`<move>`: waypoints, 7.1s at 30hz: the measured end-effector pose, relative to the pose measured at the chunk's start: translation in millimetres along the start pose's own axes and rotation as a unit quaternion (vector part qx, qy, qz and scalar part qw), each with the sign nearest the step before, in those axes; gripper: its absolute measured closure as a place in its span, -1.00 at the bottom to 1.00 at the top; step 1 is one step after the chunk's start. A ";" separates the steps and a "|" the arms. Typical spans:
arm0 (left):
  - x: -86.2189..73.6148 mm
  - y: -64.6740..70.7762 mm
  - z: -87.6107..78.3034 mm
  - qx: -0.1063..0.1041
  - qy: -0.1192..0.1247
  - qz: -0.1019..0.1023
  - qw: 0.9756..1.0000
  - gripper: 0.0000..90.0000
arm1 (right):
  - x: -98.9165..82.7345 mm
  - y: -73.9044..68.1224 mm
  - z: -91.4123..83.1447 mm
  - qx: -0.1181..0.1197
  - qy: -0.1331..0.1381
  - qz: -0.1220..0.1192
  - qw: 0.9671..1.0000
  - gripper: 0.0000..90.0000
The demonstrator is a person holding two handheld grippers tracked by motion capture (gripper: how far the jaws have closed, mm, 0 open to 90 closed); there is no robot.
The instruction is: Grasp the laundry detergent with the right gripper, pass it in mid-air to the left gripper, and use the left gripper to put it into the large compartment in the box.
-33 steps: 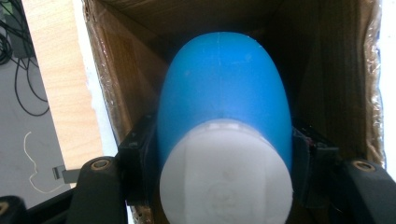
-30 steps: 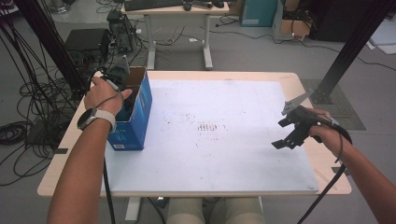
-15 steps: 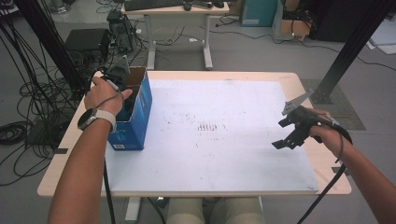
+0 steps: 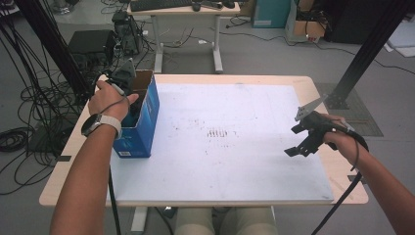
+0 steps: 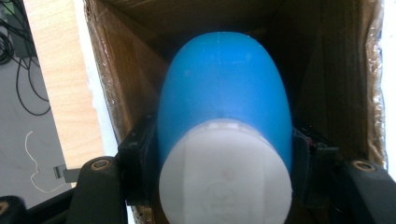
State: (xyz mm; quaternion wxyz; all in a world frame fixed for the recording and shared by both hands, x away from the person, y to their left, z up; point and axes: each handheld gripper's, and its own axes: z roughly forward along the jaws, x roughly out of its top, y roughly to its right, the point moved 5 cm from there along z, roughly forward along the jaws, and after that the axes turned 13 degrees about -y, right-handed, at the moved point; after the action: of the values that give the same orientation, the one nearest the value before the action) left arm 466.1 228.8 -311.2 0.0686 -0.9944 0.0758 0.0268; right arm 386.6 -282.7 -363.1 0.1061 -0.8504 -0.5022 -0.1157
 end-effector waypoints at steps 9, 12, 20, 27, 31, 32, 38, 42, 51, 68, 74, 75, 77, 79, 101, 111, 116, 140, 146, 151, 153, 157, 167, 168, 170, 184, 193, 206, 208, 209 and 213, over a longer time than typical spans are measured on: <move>-0.1 0.0 0.0 0.000 0.000 0.000 1.000 -0.17 | -0.2 -0.7 0.1 0.001 -0.002 0.001 1.000 -0.93; 0.0 0.1 0.1 0.000 0.001 0.000 1.000 -0.17 | -0.1 -0.6 0.2 0.001 -0.001 0.001 1.000 -0.93; 0.3 0.2 0.1 -0.002 0.000 -0.003 1.000 -0.17 | -0.3 -0.8 0.8 0.002 -0.001 -0.001 1.000 -0.93; 0.1 0.1 0.0 -0.002 0.000 -0.001 1.000 -0.17 | -0.4 -1.0 1.2 0.002 -0.002 -0.001 1.000 -0.93; 0.4 0.1 0.1 -0.002 0.000 -0.003 1.000 -0.17 | 0.0 -0.6 1.8 0.002 -0.002 -0.007 1.000 -0.93; 0.7 0.1 0.2 -0.001 0.001 -0.004 1.000 -0.17 | 1.4 0.9 3.4 0.001 0.009 -0.020 1.000 -0.93; 1.1 -0.1 0.5 0.000 0.005 -0.004 1.000 -0.17 | 0.3 0.2 3.7 0.002 0.006 -0.013 1.000 -0.93; 1.0 -0.6 0.6 -0.002 0.006 -0.005 1.000 -0.17 | -1.2 -1.7 3.4 0.005 -0.003 0.000 1.000 -0.93; 0.9 -1.9 1.0 -0.005 0.009 -0.005 1.000 -0.17 | -0.2 -2.7 3.9 0.004 -0.003 -0.002 1.000 -0.93; 0.4 -1.1 2.4 -0.018 0.011 -0.004 1.000 -0.40 | -1.9 -3.3 1.9 -0.005 0.002 -0.004 1.000 -0.93; 0.0 0.7 2.6 -0.022 0.017 -0.001 1.000 -0.45 | -3.3 -3.6 0.7 -0.005 0.003 0.001 1.000 -0.93; -0.3 0.9 2.5 -0.020 0.017 0.002 1.000 -0.45 | -3.4 -3.7 0.6 -0.005 0.004 0.001 1.000 -0.93; -0.9 1.3 2.6 -0.020 0.021 0.003 1.000 -0.45 | -3.6 -3.4 0.4 -0.006 0.003 -0.001 1.000 -0.93; -1.5 1.2 2.2 -0.022 0.022 0.004 0.999 -0.45 | -3.1 -3.1 -0.3 -0.006 0.005 0.000 1.000 -0.93; -6.4 -1.7 -8.1 -0.044 0.043 0.015 0.998 -0.56 | 1.6 -4.4 0.2 -0.004 0.003 -0.003 1.000 -0.93; -12.4 -3.7 -30.2 -0.052 0.077 0.009 0.996 -0.70 | 0.1 -3.1 -1.5 -0.004 0.004 0.000 1.000 -0.93; -16.0 -9.0 -50.4 -0.055 0.093 0.006 0.994 -0.75 | 0.4 -3.3 -2.6 -0.004 0.004 -0.002 1.000 -0.93; -45.6 41.3 -150.3 -0.046 0.125 0.181 0.974 -0.79 | 8.4 3.3 -28.9 -0.014 0.008 -0.004 1.000 -0.93; -54.4 65.9 -152.7 -0.066 0.112 0.240 0.962 -0.78 | 11.9 3.9 -33.0 -0.017 0.005 -0.007 1.000 -0.93; -61.2 81.8 -152.7 -0.062 0.101 0.289 0.950 -0.78 | 12.8 4.7 -37.1 -0.020 0.003 -0.009 1.000 -0.93; -64.3 87.3 -151.4 -0.061 0.090 0.316 0.942 -0.78 | 12.8 4.8 -38.3 -0.020 0.003 -0.007 1.000 -0.93; -69.0 96.8 -147.4 -0.045 0.073 0.379 0.922 -0.78 | 13.9 5.3 -39.1 -0.020 0.002 -0.008 1.000 -0.93; -77.5 123.5 -132.4 -0.039 0.075 0.453 0.887 -0.77 | 17.3 4.1 -39.6 -0.020 0.006 -0.006 1.000 -0.93; -77.8 125.4 -130.2 -0.037 0.076 0.459 0.884 -0.77 | 17.2 4.3 -39.7 -0.020 0.005 -0.006 1.000 -0.93; -78.2 127.9 -127.0 -0.034 0.076 0.465 0.881 -0.77 | 16.9 4.5 -40.5 -0.021 0.002 -0.007 1.000 -0.93; -82.4 138.8 -113.8 -0.020 0.080 0.485 0.871 -0.77 | 16.1 2.8 -45.0 -0.023 0.004 -0.005 1.000 -0.93; -82.6 140.7 -111.7 -0.021 0.084 0.484 0.871 -0.77 | 16.7 0.2 -43.5 -0.023 0.010 -0.006 1.000 -0.93; -82.3 141.8 -108.5 -0.017 0.083 0.484 0.871 -0.77 | 15.5 -1.5 -42.3 -0.023 0.011 -0.006 1.000 -0.93; -82.5 141.6 -108.4 -0.017 0.084 0.483 0.872 -0.77 | 15.9 -1.5 -42.3 -0.023 0.012 -0.006 1.000 -0.93; -82.7 141.4 -108.4 -0.017 0.084 0.482 0.872 -0.77 | 16.1 -1.6 -42.1 -0.023 0.012 -0.007 1.000 -0.93; -82.7 140.1 -108.6 -0.017 0.084 0.479 0.873 -0.77 | 15.7 -1.2 -40.9 -0.022 0.011 -0.008 1.000 -0.93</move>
State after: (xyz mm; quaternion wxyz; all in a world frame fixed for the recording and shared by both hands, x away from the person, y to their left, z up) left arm 367.5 88.5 -217.1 0.0240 -0.8355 0.5483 -0.0264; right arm 389.1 -281.2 -319.4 0.0918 -0.8472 -0.5049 -0.1374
